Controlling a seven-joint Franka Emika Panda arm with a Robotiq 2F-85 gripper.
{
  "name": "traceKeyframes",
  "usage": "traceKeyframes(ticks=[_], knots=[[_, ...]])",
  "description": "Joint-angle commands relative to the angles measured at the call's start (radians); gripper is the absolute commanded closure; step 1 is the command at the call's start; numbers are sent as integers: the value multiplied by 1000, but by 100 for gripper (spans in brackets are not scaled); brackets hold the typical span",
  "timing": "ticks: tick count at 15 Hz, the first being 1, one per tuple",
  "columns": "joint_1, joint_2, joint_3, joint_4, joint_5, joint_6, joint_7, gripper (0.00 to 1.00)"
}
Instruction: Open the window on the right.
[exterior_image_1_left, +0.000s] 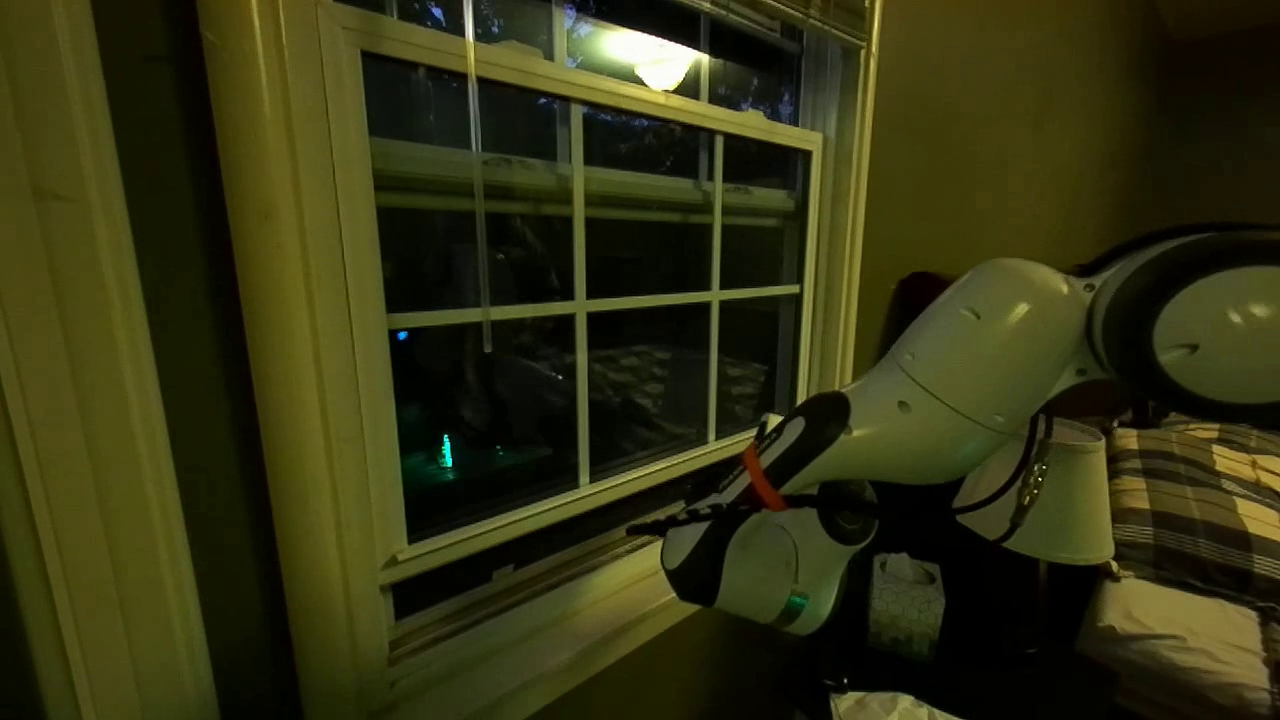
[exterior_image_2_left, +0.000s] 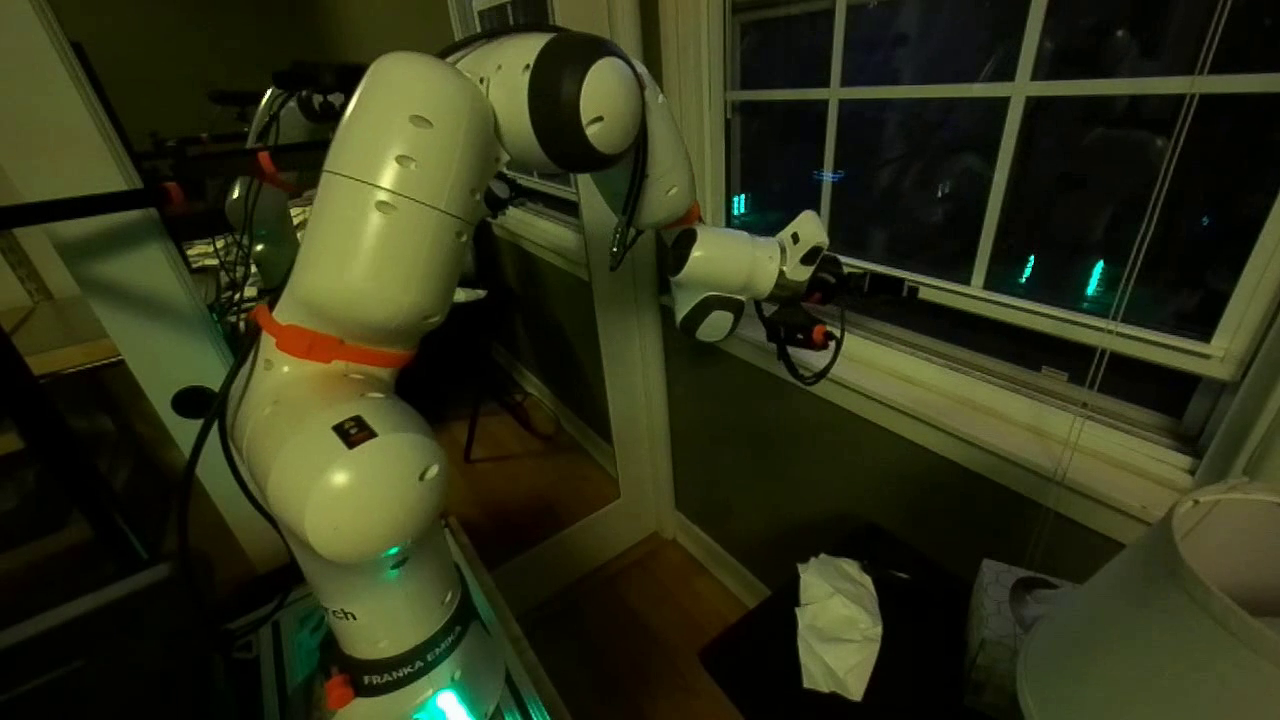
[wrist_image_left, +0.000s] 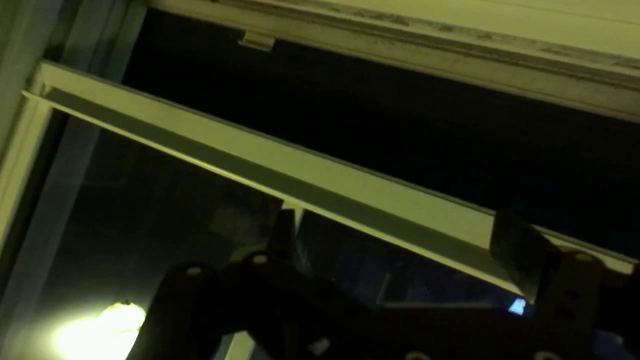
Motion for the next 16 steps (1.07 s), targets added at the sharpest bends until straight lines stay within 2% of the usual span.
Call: traceKeyframes(ticks=[1, 8, 16], knots=[[45, 100, -87, 99, -125, 11, 23, 0], [51, 175, -109, 159, -126, -33, 111, 0], [14, 182, -96, 183, -300, -148, 442, 0]])
